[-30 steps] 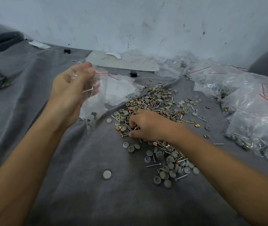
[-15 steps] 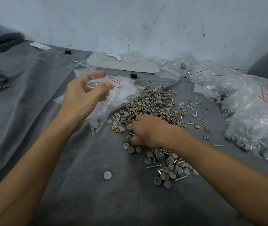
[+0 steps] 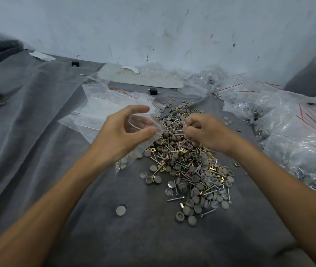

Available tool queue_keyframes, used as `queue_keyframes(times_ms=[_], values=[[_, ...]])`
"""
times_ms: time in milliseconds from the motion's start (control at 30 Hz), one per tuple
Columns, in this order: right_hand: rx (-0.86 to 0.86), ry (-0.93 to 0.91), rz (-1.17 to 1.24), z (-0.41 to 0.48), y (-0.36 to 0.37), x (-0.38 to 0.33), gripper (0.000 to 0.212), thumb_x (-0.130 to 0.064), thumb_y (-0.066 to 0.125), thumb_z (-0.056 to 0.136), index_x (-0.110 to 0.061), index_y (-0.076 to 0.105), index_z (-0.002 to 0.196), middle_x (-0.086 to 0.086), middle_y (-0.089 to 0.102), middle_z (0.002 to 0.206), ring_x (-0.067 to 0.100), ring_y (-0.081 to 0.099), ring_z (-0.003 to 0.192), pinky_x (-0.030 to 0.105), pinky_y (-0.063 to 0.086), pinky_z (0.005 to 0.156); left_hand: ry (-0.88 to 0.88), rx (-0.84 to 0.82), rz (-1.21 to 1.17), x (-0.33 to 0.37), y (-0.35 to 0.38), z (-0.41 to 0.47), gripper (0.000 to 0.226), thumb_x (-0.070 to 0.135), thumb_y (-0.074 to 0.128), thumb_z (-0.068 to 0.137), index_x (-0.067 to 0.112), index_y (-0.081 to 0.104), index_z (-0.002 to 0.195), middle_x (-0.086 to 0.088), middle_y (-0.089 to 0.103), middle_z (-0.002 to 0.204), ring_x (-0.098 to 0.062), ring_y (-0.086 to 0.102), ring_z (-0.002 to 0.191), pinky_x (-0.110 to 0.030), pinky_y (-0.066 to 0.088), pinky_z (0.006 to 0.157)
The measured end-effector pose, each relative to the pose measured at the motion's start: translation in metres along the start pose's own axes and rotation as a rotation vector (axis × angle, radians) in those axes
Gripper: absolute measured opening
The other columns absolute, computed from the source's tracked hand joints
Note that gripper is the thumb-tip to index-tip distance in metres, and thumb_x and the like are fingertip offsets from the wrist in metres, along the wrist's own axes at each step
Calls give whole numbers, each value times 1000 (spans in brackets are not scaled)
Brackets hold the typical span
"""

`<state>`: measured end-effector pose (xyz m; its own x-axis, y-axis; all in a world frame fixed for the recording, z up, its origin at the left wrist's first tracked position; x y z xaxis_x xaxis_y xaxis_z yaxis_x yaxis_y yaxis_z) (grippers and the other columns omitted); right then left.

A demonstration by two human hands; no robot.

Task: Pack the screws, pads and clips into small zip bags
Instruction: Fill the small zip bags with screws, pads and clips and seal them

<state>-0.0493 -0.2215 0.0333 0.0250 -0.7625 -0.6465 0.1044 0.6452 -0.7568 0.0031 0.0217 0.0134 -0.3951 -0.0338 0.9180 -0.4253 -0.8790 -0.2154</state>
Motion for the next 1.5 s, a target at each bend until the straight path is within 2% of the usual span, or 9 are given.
queue_keyframes(times_ms=[67,333,600,733,900,1100,1233,1333,1500], values=[[30,2,85,0,-10,0,15,-17,62,97,-6,62,87,11,65,67,11,59,57,29,47,53,16,-13,45,1,7,-3,66,42,83,68,31,60,129,8,74,105,-3,70,79,-17,54,67],[43,-87,436,-4,-18,-40,9,-3,58,96,-5,66,92,0,67,73,10,61,65,24,55,60,32,-74,177,-3,15,-5,78,28,88,72,30,51,141,14,66,117,3,63,112,-7,45,93],[-75,-120,298,-2,0,-59,8,-12,62,98,-6,67,98,1,68,71,15,67,65,28,58,65,46,-46,202,-1,16,-6,78,22,87,74,25,50,142,16,64,118,14,58,109,-3,42,89],[-46,-136,246,0,0,-60,8,-20,68,96,-13,70,97,7,71,82,27,69,73,46,59,74,39,-34,184,0,16,-5,75,16,86,77,23,50,142,11,64,119,12,59,109,-2,42,86],[-34,-187,249,-1,1,-63,2,-22,76,91,-20,77,92,4,70,84,7,60,68,22,52,62,50,-17,175,0,16,-5,73,13,85,78,21,50,142,9,65,119,13,60,106,-1,42,85],[-20,-185,291,1,0,-66,7,-27,78,89,-22,80,94,20,60,81,19,51,71,39,46,65,52,-30,182,-1,14,-4,73,18,86,78,21,51,142,7,67,120,6,63,110,-5,45,88],[-65,-191,246,2,1,-64,17,-24,78,89,-24,78,106,9,58,78,18,50,70,36,43,65,63,-11,170,0,14,-3,66,15,85,79,25,53,135,4,68,119,5,65,106,-7,48,82],[-31,-172,201,0,-5,-56,14,-27,76,90,-25,76,104,19,62,81,14,54,70,33,46,67,53,8,183,1,12,-3,72,18,87,76,24,52,139,9,66,115,11,63,102,-3,44,84],[-202,-99,-194,-8,-11,-28,4,-25,74,92,-22,77,90,-18,71,74,-4,62,68,19,47,66,54,14,184,0,9,-3,74,28,86,75,29,52,140,13,66,115,9,63,105,-5,46,86]])
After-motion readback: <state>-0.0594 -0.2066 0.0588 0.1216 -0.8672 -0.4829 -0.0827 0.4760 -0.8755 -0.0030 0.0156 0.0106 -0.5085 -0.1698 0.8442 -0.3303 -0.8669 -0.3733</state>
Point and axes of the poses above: each hand's wrist, its own z-axis towards the middle knuckle, its own y-axis out of the palm, x = y × z, the point moved 2 cm from there along z, towards the middle knuckle
